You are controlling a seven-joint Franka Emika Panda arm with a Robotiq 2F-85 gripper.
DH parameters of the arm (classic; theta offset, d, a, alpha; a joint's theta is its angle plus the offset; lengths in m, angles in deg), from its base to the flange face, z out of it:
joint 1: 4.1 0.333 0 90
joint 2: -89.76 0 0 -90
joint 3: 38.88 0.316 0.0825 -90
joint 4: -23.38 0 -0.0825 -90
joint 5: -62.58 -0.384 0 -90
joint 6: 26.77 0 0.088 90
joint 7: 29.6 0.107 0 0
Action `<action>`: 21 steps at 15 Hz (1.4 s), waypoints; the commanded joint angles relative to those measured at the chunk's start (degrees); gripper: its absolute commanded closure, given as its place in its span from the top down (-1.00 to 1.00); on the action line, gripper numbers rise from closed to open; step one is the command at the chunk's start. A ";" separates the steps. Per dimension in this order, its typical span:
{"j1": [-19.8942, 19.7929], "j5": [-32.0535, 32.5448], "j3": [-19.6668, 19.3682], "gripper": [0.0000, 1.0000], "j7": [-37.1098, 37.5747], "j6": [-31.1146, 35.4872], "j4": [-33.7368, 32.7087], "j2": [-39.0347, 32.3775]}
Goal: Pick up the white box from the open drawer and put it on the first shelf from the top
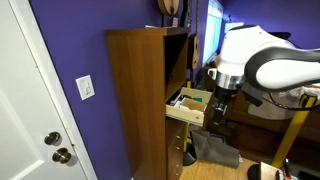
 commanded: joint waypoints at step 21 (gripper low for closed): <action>-3.81 1.02 -15.48 1.00 -20.39 21.93 -7.15 -12.98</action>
